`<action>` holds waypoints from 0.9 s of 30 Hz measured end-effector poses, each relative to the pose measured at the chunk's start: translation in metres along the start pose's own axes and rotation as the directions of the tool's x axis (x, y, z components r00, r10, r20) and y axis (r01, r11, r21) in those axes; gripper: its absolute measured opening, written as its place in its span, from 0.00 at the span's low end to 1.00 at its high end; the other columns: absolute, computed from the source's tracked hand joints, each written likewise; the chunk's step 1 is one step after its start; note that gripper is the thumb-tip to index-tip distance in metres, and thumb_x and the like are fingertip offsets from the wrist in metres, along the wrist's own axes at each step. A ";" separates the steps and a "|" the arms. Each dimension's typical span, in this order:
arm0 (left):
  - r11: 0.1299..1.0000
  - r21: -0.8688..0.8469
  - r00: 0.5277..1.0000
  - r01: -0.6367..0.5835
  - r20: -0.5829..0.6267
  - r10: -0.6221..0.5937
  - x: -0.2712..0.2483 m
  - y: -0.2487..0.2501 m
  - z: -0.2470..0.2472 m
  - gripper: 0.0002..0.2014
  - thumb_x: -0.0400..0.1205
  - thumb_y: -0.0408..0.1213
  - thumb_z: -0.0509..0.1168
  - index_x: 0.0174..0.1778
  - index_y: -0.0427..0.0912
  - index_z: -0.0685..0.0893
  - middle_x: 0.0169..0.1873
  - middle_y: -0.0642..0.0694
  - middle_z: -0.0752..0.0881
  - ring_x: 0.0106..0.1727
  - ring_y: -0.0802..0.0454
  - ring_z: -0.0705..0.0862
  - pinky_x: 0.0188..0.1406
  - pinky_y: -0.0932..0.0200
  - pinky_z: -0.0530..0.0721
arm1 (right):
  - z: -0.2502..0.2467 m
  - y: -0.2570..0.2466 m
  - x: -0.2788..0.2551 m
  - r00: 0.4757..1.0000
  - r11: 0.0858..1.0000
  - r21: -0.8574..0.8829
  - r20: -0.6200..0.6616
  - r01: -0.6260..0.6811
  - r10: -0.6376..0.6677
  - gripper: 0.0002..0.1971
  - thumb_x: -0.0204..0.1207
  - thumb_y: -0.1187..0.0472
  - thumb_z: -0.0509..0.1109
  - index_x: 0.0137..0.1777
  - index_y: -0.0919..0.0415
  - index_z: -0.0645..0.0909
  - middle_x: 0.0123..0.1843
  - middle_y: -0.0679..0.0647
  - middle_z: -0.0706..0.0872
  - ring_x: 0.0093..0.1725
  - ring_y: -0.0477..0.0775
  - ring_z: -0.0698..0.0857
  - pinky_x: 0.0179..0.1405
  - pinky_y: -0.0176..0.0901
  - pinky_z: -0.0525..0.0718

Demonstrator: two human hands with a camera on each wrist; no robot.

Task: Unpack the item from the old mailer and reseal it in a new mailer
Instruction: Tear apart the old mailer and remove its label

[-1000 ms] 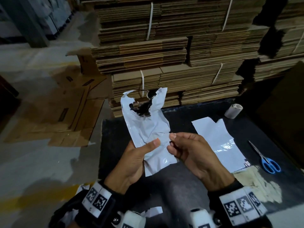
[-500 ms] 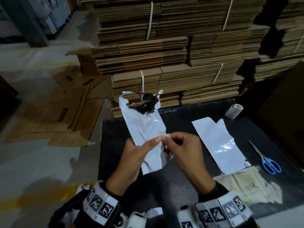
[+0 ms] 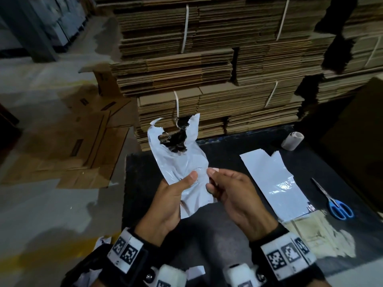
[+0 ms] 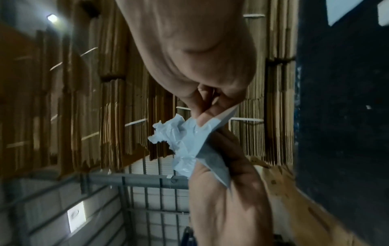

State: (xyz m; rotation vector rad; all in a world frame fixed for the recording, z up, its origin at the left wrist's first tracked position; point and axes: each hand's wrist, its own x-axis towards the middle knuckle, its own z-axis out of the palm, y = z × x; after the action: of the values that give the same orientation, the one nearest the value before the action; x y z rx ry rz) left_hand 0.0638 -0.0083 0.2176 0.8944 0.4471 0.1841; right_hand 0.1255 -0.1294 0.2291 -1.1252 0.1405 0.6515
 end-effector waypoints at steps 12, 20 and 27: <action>0.973 0.169 0.987 -0.158 -0.012 0.162 0.007 0.001 -0.007 0.16 0.76 0.28 0.71 0.52 0.53 0.84 0.47 0.54 0.92 0.51 0.50 0.91 0.48 0.54 0.89 | -0.002 0.004 -0.001 0.881 0.659 -0.623 0.108 0.421 -0.461 0.06 0.74 0.57 0.76 0.41 0.58 0.91 0.35 0.50 0.91 0.35 0.48 0.89 0.39 0.46 0.89; 0.955 0.203 0.967 -0.216 -0.088 0.238 0.006 -0.003 0.004 0.12 0.78 0.29 0.71 0.51 0.51 0.85 0.43 0.57 0.93 0.47 0.57 0.91 0.40 0.63 0.88 | 0.002 0.010 0.002 0.838 0.655 -0.597 0.056 0.464 -0.543 0.06 0.77 0.62 0.73 0.40 0.58 0.89 0.34 0.49 0.90 0.34 0.44 0.88 0.35 0.37 0.86; 0.987 -0.017 0.973 -0.162 -0.169 0.157 0.005 -0.012 0.018 0.16 0.80 0.29 0.68 0.64 0.41 0.82 0.55 0.41 0.90 0.56 0.43 0.89 0.52 0.48 0.89 | 0.015 0.012 0.005 0.911 0.921 -0.192 -0.175 0.340 -0.373 0.08 0.77 0.67 0.71 0.37 0.66 0.88 0.30 0.57 0.85 0.32 0.48 0.81 0.36 0.41 0.83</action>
State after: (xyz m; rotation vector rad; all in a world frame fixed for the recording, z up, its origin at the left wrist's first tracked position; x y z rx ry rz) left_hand 0.0762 -0.0270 0.2162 0.8889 0.5266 0.4147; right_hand 0.1194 -0.1110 0.2242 -1.3313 0.0581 0.2169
